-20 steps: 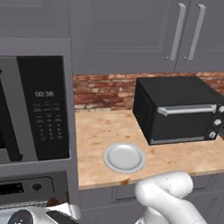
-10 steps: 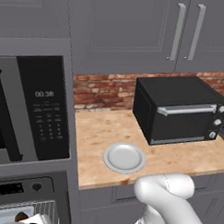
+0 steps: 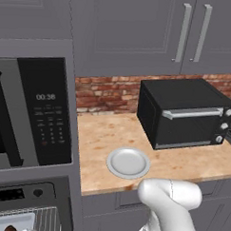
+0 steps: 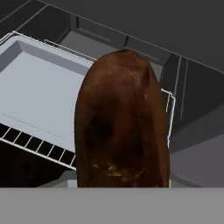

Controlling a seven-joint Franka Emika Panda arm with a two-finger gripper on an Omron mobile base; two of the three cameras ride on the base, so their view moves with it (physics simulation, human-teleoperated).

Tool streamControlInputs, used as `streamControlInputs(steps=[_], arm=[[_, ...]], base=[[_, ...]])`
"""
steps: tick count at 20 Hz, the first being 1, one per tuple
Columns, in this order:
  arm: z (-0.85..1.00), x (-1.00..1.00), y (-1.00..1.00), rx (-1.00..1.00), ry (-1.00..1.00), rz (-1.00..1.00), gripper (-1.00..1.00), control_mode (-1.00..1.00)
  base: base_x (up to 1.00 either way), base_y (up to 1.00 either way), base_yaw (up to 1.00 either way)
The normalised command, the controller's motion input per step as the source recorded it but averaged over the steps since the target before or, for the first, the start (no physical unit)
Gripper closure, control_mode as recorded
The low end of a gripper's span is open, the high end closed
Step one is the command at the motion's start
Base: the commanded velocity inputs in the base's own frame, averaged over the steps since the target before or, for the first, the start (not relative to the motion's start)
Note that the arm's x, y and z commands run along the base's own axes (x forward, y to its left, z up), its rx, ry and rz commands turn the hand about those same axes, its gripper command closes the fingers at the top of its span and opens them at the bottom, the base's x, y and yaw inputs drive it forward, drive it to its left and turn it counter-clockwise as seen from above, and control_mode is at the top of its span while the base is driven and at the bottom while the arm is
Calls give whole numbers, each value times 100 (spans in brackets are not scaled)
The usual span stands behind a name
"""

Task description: Place the sweet potato on the rack of the oven.

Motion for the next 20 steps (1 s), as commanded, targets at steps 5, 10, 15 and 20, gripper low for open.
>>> streamControlInputs(steps=[5, 10, 15, 20], arm=[[-39, 45, 11, 0, 0, -7, 100, -100], [-49, 26, 9, 0, 0, 0, 100, -100], [-42, 27, 11, 0, 0, 0, 100, -100], [-31, 30, 15, 0, 1, 0, 100, -100]], base=[[0, 0, 0], [0, 0, 0], [0, 0, 0], [0, 0, 0]])
